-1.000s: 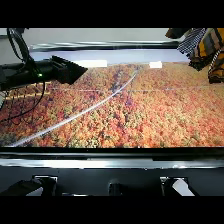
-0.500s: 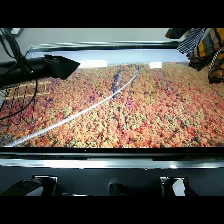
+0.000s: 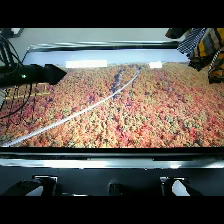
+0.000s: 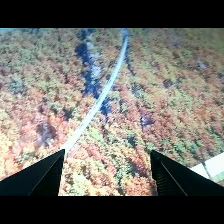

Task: Fold the clothes and pants, and hang the long-sleeved shirts on hangers.

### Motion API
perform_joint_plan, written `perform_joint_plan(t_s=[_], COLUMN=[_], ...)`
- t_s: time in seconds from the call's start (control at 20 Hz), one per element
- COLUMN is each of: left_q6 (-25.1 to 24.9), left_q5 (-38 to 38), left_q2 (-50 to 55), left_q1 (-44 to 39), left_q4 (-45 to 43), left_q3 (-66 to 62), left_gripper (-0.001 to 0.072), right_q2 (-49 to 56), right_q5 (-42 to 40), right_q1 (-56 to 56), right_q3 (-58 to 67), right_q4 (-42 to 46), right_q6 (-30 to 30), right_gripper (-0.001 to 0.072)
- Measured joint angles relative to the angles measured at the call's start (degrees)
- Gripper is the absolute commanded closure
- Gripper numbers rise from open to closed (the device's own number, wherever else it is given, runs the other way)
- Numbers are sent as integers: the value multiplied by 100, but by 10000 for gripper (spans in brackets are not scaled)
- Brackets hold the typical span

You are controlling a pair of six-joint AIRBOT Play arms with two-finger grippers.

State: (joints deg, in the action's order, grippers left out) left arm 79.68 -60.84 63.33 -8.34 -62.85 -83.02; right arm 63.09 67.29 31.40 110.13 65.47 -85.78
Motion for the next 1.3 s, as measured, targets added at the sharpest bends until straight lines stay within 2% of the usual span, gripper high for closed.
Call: perform_joint_plan(t_s=[0.2,0.35,0.4,0.45,0.5,0.6,1.3], left_q6=[94,122,129,131,131,131,-7], left_q5=[-435,-579,-603,-605,-599,-581,-564], left_q2=[-52,-186,-243,-293,-334,-382,-452], left_q1=[76,249,315,369,404,452,498], left_q4=[-623,-817,-863,-890,-905,-931,-962], left_q3=[94,516,706,892,1040,1266,1523], left_gripper=[93,114,207,416,527,675,685], right_q2=[149,83,26,-22,-66,-122,-181], right_q5=[697,833,763,682,605,496,564], right_q1=[-2022,-3259,-3585,-3845,-4063,-4385,-4730], right_q3=[-1196,-2361,-2752,-3088,-3383,-3832,-4334], right_q4=[1010,1495,1611,1685,1738,1814,1945], right_q6=[166,-2,-125,-238,-334,-466,-634], right_gripper=[313,381,469,561,688,694,695])
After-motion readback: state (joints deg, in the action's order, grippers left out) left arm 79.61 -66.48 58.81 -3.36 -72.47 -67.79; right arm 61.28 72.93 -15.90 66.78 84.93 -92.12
